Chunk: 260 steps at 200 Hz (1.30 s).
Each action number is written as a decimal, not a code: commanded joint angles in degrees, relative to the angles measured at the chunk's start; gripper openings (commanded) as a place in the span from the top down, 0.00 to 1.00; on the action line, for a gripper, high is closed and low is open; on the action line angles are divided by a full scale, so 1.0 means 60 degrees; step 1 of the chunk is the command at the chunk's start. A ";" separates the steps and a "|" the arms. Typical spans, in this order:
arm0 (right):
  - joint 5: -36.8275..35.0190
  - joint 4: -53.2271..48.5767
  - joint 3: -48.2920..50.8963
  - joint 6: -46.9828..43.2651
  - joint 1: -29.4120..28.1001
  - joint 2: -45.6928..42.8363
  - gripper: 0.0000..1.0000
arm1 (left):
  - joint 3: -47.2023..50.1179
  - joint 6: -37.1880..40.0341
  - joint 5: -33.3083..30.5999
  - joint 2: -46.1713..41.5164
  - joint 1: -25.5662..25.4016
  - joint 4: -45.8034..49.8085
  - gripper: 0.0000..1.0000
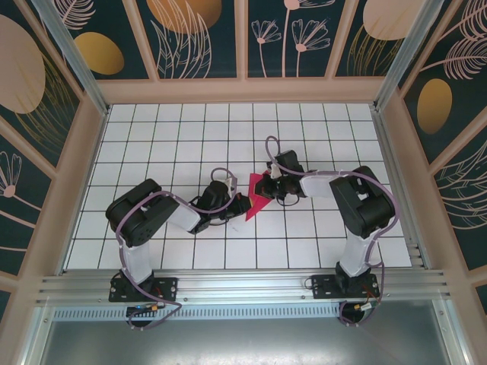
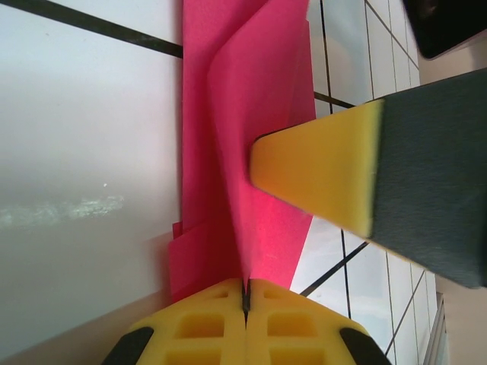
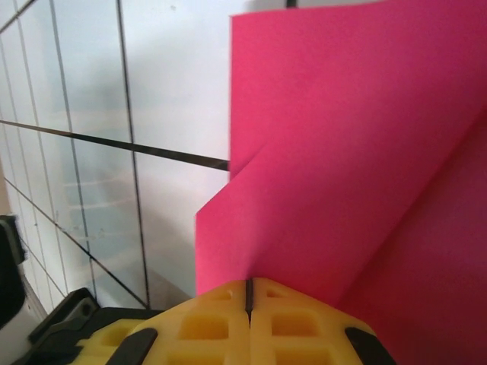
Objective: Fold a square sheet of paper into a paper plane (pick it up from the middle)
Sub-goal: Fourth fold the wing at the center of the table.
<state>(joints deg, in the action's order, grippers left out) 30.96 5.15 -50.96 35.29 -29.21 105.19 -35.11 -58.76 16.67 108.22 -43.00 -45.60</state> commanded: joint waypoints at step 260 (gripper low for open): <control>-0.0282 -0.0282 0.0042 0.0098 -0.0038 -0.1234 0.88 | -0.0492 0.0665 -0.0591 0.0166 0.0334 0.2652 1.00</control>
<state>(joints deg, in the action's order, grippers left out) 29.89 4.58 -50.96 35.29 -29.30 103.68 -40.10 -54.70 14.96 105.91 -41.76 -31.57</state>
